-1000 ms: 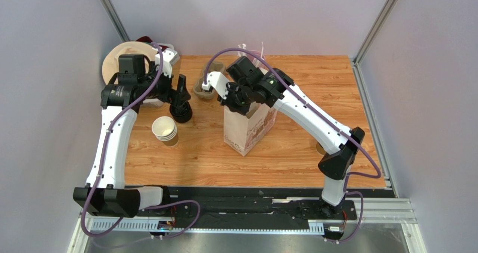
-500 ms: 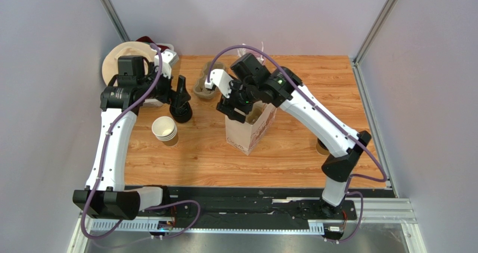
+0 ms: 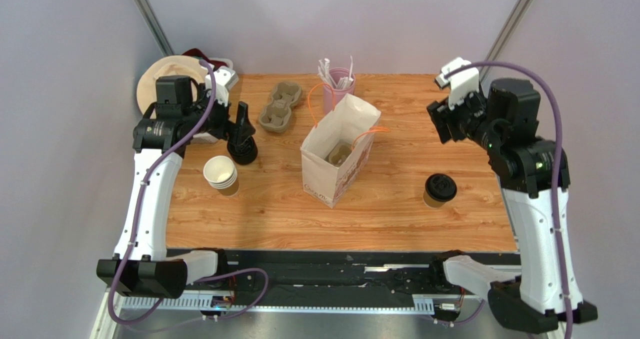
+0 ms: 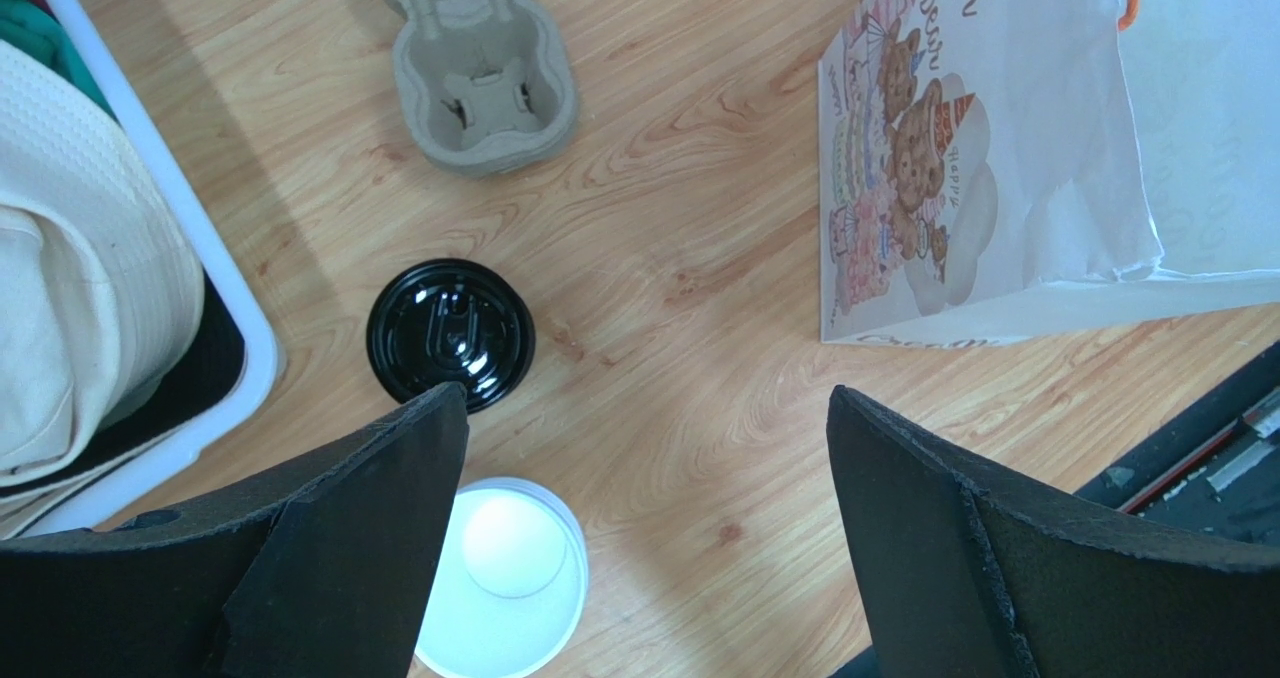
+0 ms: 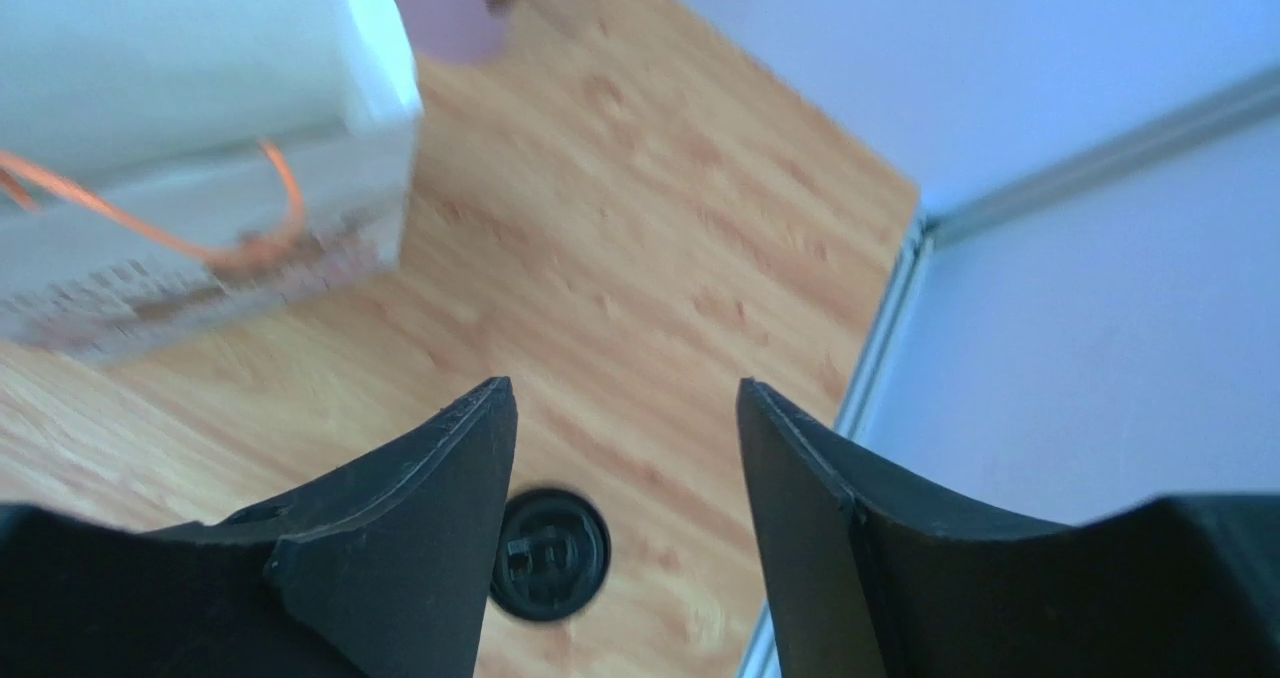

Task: Pack the takeout coffee

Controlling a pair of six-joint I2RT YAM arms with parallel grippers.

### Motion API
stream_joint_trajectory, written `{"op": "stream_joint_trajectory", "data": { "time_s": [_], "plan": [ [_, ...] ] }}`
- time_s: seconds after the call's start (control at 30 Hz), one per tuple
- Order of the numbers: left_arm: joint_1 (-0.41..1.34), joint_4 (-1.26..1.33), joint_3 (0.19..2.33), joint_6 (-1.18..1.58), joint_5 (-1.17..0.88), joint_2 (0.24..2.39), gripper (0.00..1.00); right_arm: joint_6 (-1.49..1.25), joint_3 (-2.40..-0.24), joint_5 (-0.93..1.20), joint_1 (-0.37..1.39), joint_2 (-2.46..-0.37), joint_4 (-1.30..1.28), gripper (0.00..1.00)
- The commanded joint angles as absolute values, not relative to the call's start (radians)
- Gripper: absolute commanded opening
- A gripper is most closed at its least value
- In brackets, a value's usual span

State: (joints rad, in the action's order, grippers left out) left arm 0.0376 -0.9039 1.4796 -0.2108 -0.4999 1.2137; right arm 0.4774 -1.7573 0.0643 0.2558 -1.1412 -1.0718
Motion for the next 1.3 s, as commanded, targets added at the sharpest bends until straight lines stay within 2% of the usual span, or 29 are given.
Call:
{"op": "stream_joint_trajectory", "data": {
  "time_s": [0.0, 0.07, 0.2, 0.43, 0.77, 1.0, 1.27],
  "plan": [
    [0.031, -0.882, 1.485, -0.196, -0.52, 1.189, 0.98, 0.57, -1.457, 0.101, 0.102, -1.085, -1.098, 0.6],
    [0.031, -0.882, 1.483, -0.196, -0.517, 1.19, 0.98, 0.6, -1.375, 0.124, 0.034, -1.043, -1.127, 0.58],
    [0.031, -0.877, 1.474, -0.199, -0.511, 1.189, 0.98, 0.623, -1.204, 0.184, 0.012, -1.005, -1.158, 0.55],
    [0.031, -0.873, 1.473, -0.198, -0.503, 1.192, 0.98, 0.588, -1.016, 0.227, 0.012, -1.02, -1.01, 0.51],
    [0.031, -0.871, 1.47, -0.196, -0.508, 1.203, 0.98, 0.575, -0.953, 0.16, 0.012, -1.115, -0.936, 0.45],
    [0.031, -0.868, 1.466, -0.198, -0.511, 1.203, 0.98, 0.566, -0.934, 0.153, 0.012, -1.132, -0.908, 0.33],
    [0.031, -0.868, 1.466, -0.195, -0.512, 1.21, 0.99, 0.577, -0.919, 0.141, 0.012, -1.106, -0.936, 0.33]
  ]
}}
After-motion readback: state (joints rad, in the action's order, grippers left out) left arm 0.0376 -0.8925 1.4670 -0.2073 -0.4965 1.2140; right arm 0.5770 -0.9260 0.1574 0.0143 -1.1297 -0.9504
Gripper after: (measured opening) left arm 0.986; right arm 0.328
